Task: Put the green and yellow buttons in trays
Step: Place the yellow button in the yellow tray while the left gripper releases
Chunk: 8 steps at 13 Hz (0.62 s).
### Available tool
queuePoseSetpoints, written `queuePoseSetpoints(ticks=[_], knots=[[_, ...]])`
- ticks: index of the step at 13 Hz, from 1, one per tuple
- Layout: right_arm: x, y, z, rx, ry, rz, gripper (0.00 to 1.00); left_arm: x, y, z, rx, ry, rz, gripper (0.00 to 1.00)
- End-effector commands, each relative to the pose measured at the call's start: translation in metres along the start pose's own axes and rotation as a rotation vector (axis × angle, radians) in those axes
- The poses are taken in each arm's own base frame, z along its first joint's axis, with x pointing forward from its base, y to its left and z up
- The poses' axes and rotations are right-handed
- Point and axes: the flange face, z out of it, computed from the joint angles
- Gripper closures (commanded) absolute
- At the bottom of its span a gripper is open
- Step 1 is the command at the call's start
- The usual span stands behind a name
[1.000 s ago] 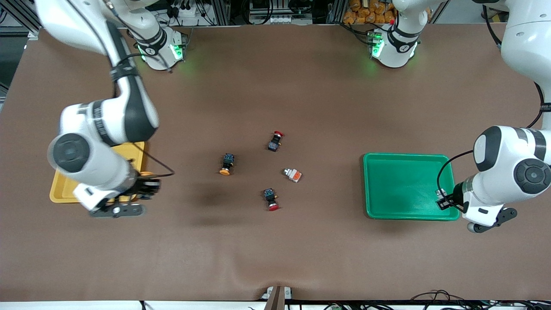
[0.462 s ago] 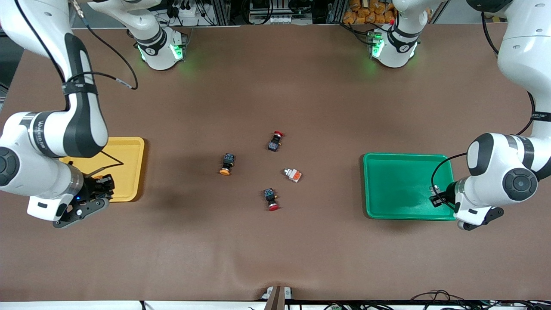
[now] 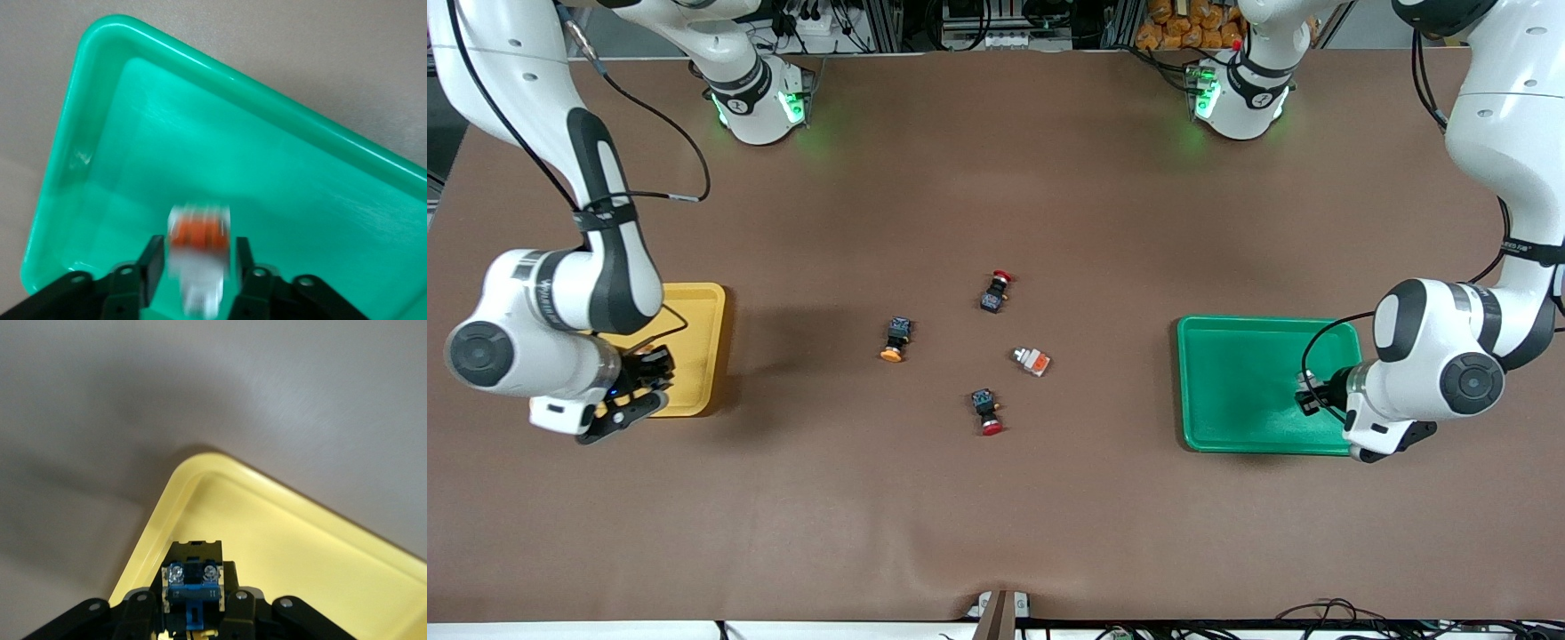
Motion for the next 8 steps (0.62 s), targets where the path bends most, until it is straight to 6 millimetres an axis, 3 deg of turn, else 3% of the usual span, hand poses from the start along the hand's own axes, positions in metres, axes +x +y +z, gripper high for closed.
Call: queuePoseSetpoints(ticks=[1,2,3,6,8], knots=[[-0.029,-0.013,0.015,0.017,-0.020,0.001,1.00,-0.009,0.013,-0.018,-0.026,0.011,-0.039,0.00],[-0.029,-0.013,0.015,0.019,-0.024,0.012,0.58,-0.012,0.022,-0.022,-0.027,0.018,-0.042,0.00],[-0.030,-0.013,0.011,0.018,-0.020,0.037,0.01,-0.012,0.026,-0.028,-0.032,0.029,-0.038,0.00],[-0.024,-0.014,-0.012,0.020,0.011,0.088,0.00,-0.011,0.045,-0.054,-0.067,0.066,-0.021,0.00],[-0.013,-0.028,-0.033,0.057,0.023,0.196,0.00,-0.017,0.060,-0.066,-0.087,0.076,-0.004,0.00]])
